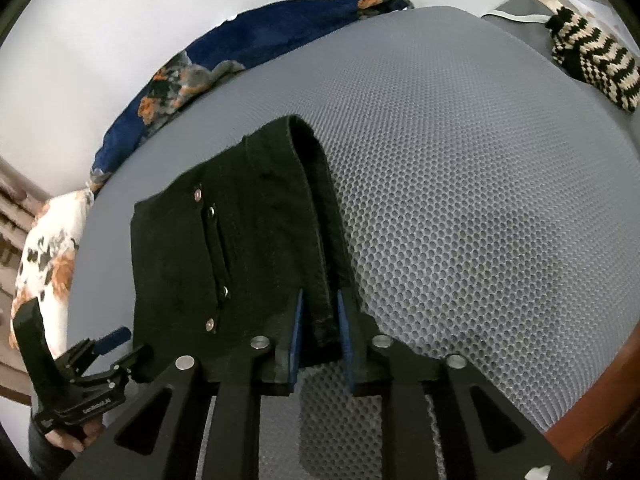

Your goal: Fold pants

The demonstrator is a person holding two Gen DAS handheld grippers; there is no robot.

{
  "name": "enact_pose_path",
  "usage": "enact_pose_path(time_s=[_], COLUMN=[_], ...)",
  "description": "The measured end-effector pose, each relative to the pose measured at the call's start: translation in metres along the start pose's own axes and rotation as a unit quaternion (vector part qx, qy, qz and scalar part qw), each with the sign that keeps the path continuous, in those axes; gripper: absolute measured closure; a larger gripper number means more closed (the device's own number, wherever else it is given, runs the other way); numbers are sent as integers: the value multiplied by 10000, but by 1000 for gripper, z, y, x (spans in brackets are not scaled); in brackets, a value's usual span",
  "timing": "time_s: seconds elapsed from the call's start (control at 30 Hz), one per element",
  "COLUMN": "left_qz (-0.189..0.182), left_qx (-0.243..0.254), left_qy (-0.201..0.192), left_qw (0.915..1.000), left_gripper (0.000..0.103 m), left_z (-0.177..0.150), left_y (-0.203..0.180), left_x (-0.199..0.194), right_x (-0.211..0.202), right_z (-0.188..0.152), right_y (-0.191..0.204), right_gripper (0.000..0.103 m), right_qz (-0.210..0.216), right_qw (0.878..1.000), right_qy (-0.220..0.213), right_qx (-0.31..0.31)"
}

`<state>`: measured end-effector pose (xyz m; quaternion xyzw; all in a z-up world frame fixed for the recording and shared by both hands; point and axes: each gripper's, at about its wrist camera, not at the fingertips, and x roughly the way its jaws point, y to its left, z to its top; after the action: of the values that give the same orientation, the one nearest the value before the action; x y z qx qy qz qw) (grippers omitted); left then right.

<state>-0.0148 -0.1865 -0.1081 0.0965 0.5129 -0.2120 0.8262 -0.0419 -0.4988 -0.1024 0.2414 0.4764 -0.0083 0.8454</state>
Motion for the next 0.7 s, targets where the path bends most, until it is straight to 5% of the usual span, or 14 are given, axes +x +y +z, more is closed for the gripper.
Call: enact_pose_path(time_s=[0.2,0.33,0.43,0.7], left_qz=[-287,-700,-1296,-1852], left_qx=[-448,-1028,-1544,-1914], left_qy=[-169,-70,167,395], left_qw=[9984,9922,9793,9631], left_gripper=[35,35,35,35], left_z=[11,20,26,37], left_y=[28,54,72,77], left_x=[-10,-4,8,33], right_x=[1,16,34,71], right_z=[16,33,41,44], right_y=[-4,-10,-21,-42], right_gripper=[48,44,42,43], right_qz=[194,771,1093,2030], right_qw=[9997,9963,9914,9689], right_qy=[113,357,670,1296], right_qx=[95,146,277,566])
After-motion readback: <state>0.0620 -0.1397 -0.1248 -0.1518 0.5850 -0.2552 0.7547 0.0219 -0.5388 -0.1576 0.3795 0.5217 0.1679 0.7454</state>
